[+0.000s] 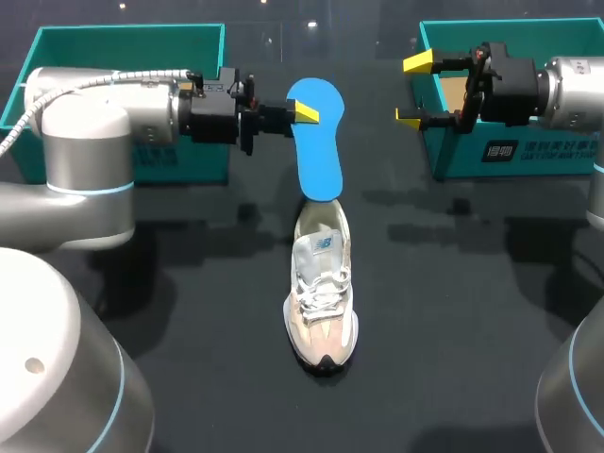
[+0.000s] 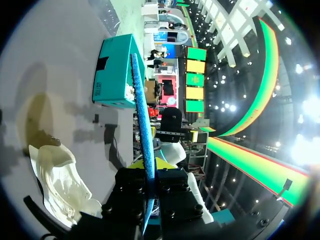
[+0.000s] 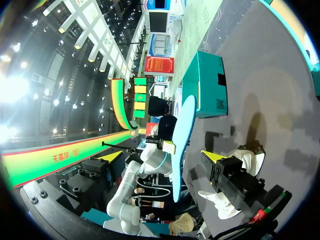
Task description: Take the shoe out of the shoebox, open the shoe tongue, remove and reinsert the insole, then place the shoe into the shoebox
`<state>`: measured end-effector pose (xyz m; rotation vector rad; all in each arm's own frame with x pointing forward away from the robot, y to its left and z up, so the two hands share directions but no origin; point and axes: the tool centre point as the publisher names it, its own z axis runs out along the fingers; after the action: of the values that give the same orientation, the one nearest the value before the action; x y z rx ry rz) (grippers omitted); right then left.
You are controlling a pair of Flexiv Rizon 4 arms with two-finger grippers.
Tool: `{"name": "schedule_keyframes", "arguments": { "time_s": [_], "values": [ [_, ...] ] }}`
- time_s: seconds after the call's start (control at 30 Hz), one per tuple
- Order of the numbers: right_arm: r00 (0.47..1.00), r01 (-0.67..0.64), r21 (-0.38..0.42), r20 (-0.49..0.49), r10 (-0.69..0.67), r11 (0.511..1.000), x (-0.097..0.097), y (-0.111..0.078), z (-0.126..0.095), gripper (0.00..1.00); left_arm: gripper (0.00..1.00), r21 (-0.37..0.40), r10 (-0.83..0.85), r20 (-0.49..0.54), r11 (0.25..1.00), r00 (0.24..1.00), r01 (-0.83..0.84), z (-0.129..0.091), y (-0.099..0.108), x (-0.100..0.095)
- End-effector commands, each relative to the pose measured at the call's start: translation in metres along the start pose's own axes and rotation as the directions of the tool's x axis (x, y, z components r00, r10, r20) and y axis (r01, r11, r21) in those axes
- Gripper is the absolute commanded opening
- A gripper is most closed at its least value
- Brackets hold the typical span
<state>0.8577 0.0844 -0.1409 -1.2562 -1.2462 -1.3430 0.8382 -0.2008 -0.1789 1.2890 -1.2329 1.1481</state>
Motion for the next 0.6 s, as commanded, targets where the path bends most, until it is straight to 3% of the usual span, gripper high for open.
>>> {"name": "schedule_keyframes", "arguments": {
  "time_s": [0.03,0.37,0.6],
  "values": [
    [1.000,0.000,0.000,0.003,0.000,1.000,0.000,-0.001,0.000,1.00,0.00,0.011,-0.004,-0.009,1.000,1.000,0.004,0.005,-0.002,-0.006],
    [0.971,0.009,0.010,0.237,-0.011,1.000,0.008,-0.004,-0.012,1.00,0.00,0.038,-0.043,0.001,0.998,0.999,0.043,0.010,-0.006,-0.013],
    [0.872,0.009,-0.004,0.490,-0.006,1.000,0.029,-0.003,-0.006,1.00,0.00,0.038,-0.043,0.001,0.998,0.999,0.043,0.010,-0.006,-0.013]
  ]
}}
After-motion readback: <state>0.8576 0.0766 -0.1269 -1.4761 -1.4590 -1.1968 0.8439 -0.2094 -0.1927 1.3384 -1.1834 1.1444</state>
